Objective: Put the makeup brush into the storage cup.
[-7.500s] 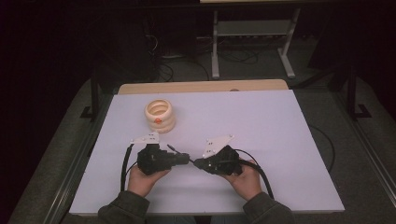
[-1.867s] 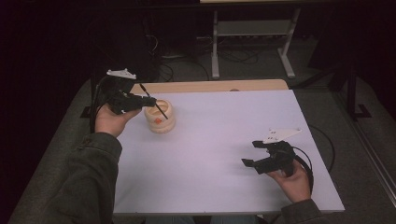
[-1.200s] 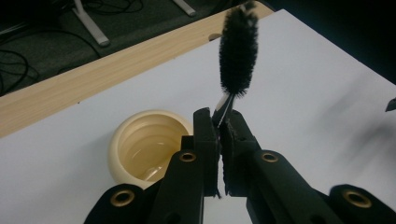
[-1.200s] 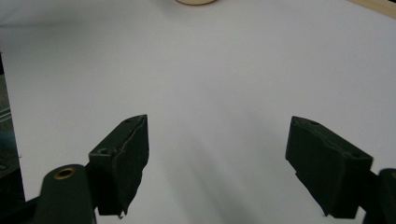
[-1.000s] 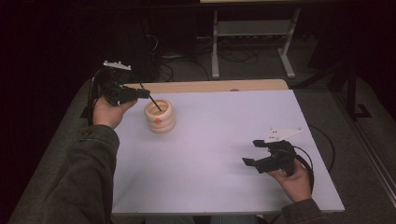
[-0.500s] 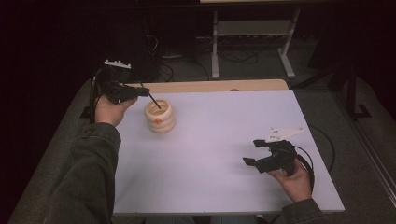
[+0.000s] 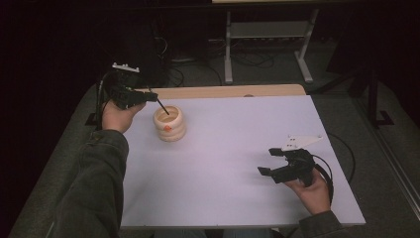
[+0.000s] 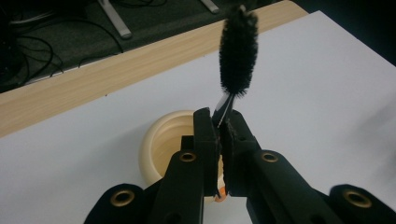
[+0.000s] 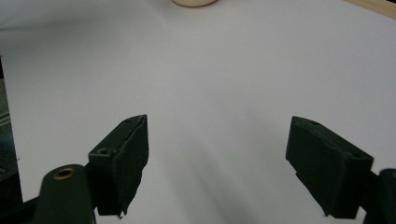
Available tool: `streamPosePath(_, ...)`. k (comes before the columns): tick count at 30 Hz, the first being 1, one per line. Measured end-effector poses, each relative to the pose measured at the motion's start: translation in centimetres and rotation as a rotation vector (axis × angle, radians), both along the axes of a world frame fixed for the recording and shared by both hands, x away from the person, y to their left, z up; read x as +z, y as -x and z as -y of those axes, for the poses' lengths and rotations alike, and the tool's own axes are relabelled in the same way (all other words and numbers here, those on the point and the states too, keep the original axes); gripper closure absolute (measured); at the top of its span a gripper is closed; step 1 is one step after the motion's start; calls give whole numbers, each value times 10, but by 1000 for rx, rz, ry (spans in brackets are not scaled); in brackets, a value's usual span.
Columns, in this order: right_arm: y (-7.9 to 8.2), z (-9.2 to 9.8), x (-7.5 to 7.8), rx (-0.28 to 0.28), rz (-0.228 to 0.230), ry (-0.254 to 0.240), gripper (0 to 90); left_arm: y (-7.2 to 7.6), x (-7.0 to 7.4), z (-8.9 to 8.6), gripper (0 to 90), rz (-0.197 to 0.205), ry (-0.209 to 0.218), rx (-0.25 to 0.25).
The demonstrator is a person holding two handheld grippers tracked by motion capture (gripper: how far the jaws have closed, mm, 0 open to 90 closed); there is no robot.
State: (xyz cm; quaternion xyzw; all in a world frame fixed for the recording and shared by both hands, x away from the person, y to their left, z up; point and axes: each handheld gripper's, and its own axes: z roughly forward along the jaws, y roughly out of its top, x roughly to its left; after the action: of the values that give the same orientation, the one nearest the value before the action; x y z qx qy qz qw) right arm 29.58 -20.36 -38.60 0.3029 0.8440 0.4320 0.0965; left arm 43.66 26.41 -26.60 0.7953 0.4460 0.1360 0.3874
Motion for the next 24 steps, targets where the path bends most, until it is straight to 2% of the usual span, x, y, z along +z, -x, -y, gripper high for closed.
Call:
streamPosePath(8, -1, -1, -1, 7, -1, -3, 202, -6, -5, 0, 860, -17, 3, 26)
streamPosePath(13, -1, 0, 0, 2, 2, -4, 202, -11, -11, 2, 860, -25, -10, 40)
streamPosePath(24, -1, 0, 0, 6, 0, -5, 203, -16, -28, 10, 860, -39, -8, 51)
